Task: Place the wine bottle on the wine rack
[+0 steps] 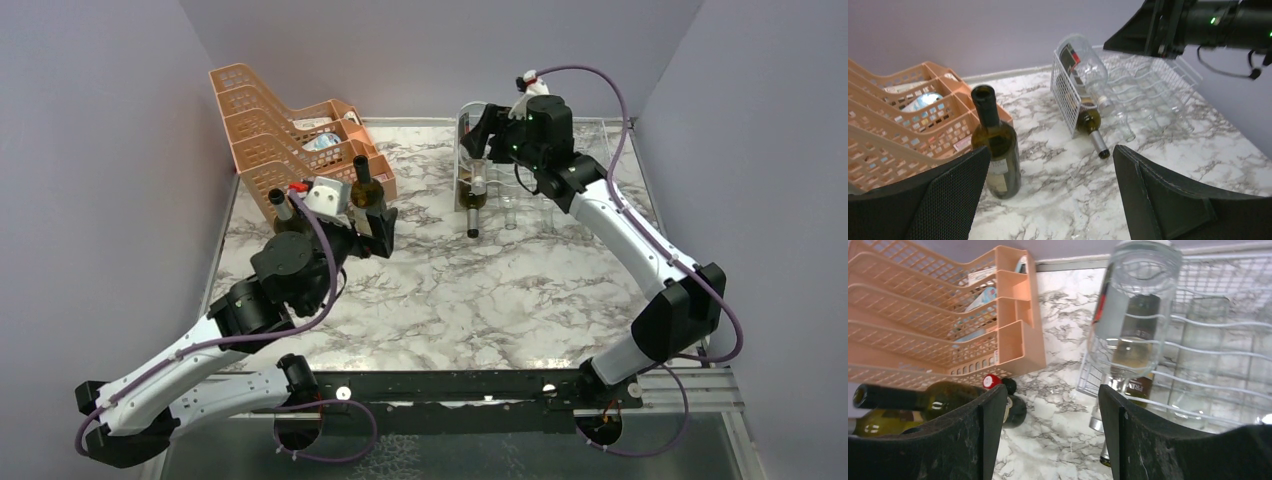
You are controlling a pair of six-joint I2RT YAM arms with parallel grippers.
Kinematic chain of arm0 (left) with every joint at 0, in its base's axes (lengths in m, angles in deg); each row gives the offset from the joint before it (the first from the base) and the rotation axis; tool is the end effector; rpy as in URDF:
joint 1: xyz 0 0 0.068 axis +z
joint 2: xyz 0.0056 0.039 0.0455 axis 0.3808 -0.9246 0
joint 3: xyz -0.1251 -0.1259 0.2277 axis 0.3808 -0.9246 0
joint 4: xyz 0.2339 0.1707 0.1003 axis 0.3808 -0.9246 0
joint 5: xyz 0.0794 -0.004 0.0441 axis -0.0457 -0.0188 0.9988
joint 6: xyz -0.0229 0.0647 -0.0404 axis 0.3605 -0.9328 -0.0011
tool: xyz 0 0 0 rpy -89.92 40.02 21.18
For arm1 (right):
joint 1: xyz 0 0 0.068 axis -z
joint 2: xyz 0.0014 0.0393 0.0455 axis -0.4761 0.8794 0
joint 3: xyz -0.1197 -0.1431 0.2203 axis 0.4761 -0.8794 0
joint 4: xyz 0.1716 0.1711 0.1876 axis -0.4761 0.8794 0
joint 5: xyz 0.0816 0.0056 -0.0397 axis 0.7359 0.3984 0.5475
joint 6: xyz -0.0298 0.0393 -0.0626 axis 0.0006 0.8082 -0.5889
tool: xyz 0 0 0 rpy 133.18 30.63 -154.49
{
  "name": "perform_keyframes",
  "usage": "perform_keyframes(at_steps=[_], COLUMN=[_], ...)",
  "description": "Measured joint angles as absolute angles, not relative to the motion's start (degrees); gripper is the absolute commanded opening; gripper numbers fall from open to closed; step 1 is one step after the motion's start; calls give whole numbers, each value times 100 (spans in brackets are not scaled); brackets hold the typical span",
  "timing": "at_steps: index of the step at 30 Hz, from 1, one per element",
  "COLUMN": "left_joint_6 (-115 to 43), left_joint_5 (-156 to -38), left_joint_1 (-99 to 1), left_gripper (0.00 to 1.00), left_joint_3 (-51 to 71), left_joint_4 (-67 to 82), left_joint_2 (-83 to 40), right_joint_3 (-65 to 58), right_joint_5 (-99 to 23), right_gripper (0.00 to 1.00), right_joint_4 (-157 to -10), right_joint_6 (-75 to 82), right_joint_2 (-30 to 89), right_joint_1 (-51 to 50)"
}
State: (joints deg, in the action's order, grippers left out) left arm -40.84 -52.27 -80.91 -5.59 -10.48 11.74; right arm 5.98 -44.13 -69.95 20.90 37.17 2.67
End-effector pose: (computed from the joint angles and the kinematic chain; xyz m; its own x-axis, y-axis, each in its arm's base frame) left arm 0.1452 -0.1591 0.4296 -0.0548 -0.0797 -0.9953 0.3718 0.9235 -0.0944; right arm 0.4015 0.1951 0.3898 -0.4409 0.2470 -0.8629 -0.2956 0.8678 0.3994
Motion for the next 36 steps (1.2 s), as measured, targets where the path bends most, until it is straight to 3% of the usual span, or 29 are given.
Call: perform_keyframes(at_steps=[13,22,28,36], left_joint_6=[-4322,-4209,-4100,-3992], left_joint_5=[-5230,-5170,-5092,-5028], left_joint_1=[-8091,-8091,-8091,-8091], left_gripper=[99,99,99,99], left_joint_3=[-28,-30,-57,-135], left_joint_4=[-733,-746,-779,-862], left_joint_2=[1620,1887,1974,2014], right_joint_3=[878,1873,2692,3138], right_joint_5=[-4192,-4616,-4928,-5132], right_gripper=[69,68,56,23], right_joint_4=[-7388,-7377,-7375,-7412], right_joint_6=[1074,505,195,-166], right_joint_2=[4060,5142,5868,6395], right_joint_1=[-1691,-2187,-2362,-2452])
